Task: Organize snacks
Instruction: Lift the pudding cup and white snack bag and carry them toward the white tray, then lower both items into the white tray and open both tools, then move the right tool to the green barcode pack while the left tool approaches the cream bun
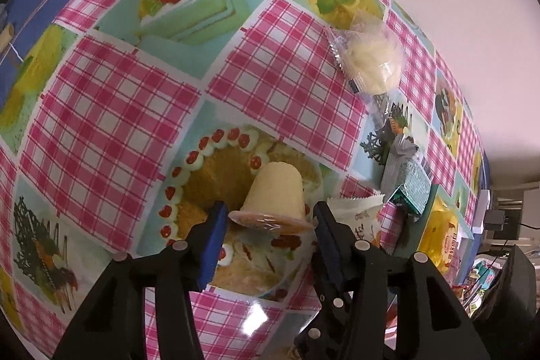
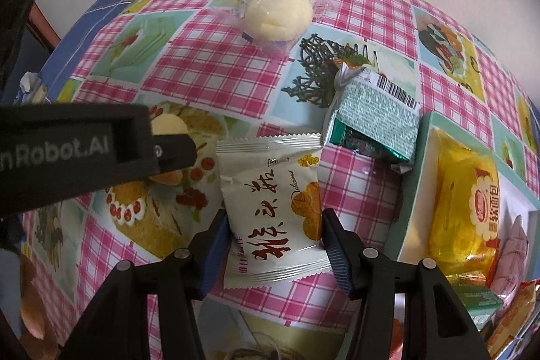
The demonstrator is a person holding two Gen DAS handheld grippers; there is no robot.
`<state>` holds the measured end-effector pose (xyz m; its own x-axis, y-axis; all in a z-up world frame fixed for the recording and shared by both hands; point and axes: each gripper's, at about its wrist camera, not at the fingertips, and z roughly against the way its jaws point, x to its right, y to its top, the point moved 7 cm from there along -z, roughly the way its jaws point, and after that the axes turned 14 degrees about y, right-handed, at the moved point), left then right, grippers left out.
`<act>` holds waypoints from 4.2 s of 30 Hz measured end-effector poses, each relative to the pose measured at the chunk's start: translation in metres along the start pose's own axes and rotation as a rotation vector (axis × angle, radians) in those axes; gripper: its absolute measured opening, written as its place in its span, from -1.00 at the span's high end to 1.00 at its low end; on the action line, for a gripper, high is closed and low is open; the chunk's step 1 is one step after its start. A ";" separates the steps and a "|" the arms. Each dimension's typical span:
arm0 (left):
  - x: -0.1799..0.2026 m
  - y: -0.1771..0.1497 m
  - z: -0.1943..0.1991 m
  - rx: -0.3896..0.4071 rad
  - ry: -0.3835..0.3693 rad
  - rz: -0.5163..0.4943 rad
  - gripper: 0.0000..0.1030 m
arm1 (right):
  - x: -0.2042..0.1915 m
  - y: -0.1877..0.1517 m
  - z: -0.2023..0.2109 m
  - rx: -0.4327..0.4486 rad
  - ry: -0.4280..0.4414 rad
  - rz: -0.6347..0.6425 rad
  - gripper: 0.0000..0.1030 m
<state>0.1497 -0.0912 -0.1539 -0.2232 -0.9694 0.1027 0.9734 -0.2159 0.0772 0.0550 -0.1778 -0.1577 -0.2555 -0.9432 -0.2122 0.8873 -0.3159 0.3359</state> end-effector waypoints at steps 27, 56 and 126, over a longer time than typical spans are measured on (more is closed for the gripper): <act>-0.009 -0.004 0.010 0.050 0.038 0.003 0.07 | 0.001 0.001 0.008 0.010 0.013 -0.044 -0.07; 0.093 -0.038 0.100 0.266 -0.026 -0.200 0.07 | 0.127 -0.030 0.136 0.271 -0.056 -0.433 -0.07; 0.131 -0.055 0.067 0.303 0.170 -0.226 -0.86 | 0.210 -0.066 0.159 0.314 -0.121 -0.613 -0.80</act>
<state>0.0640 -0.1985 -0.0785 -0.3932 -0.9124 -0.1139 0.8355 -0.4062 0.3700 -0.1185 -0.3712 -0.0784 -0.7317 -0.5846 -0.3505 0.4212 -0.7920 0.4419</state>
